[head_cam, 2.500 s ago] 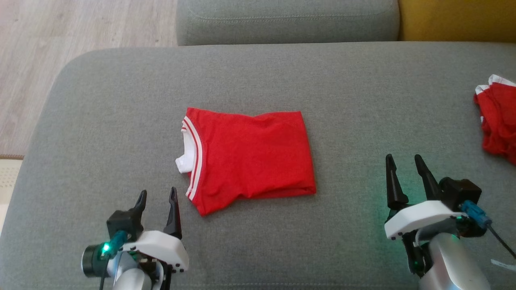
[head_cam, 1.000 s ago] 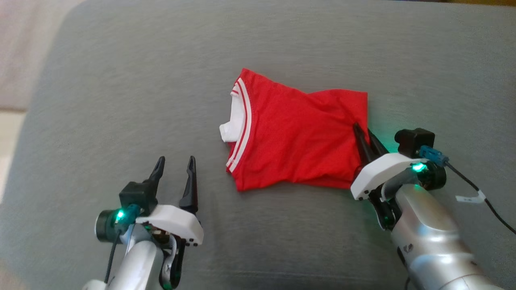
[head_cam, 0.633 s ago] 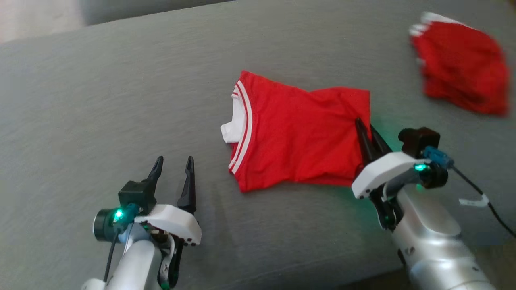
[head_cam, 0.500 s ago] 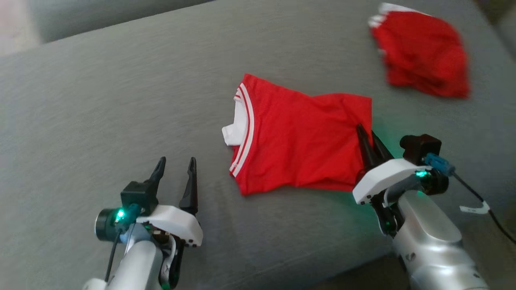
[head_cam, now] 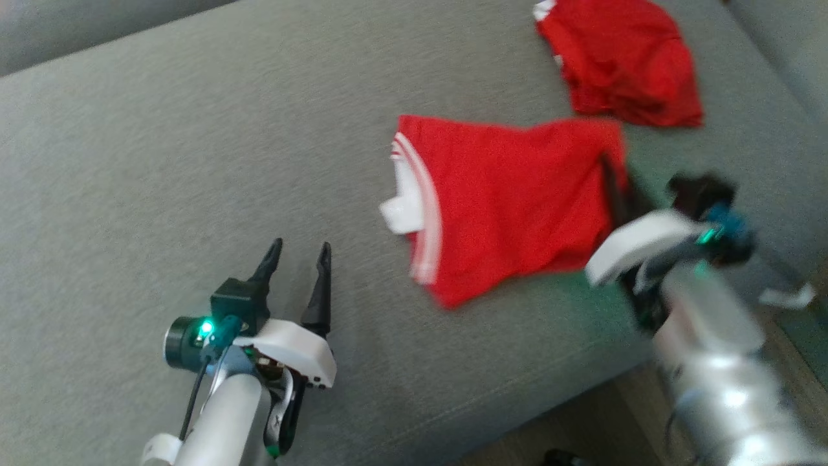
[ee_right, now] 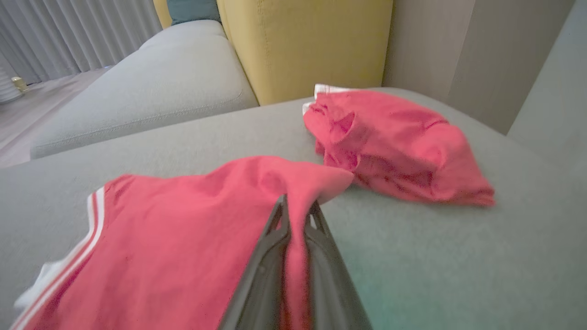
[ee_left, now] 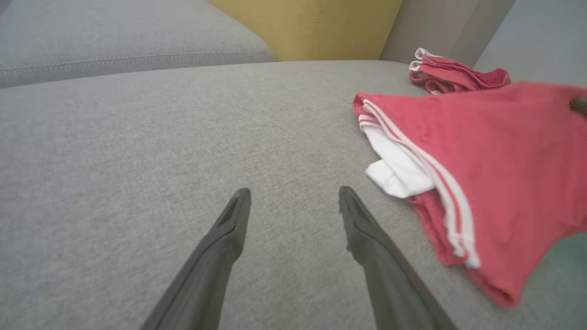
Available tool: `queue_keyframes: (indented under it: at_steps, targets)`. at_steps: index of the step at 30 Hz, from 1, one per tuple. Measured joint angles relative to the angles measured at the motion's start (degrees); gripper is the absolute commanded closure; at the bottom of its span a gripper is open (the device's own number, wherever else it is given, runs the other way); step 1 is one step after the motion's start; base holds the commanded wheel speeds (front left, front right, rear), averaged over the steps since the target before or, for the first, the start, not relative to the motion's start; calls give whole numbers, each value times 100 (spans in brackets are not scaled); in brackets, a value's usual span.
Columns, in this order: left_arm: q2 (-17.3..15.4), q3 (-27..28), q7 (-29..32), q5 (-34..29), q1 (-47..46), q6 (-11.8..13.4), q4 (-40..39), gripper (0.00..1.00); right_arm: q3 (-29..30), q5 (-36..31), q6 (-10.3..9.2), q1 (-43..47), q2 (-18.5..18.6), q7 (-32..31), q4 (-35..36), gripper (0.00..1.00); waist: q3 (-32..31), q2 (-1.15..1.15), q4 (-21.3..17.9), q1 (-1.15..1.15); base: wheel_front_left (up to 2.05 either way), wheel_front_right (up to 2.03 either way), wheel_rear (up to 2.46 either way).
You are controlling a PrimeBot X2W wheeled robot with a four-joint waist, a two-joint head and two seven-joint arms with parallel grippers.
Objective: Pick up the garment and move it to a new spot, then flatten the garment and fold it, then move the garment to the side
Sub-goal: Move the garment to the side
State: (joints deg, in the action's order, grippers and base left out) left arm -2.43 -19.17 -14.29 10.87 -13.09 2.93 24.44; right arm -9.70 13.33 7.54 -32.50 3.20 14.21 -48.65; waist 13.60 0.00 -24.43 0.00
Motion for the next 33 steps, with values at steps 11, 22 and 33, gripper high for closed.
queue_keyframes:
  at_steps: [11, 22, 33]
  targets:
    - [-1, -44, 0, -123, -5, -99, 25, 0, 1473, -1570, 0, -1936, 1012, -124, -449, 100, 224, 0, 776, 0, 0, 0, 0]
    - [-2, -48, 0, -124, -53, -99, 16, 0, 3008, -3307, 0, -2305, 1468, -683, -642, 0, 412, 0, 1225, 0, 0, 0, 0]
    - [-1, 194, 0, -119, -54, -34, -49, 0, 3372, -3695, 0, -2009, 816, -49, -288, 0, 208, 0, 1351, 0, 0, 0, 0]
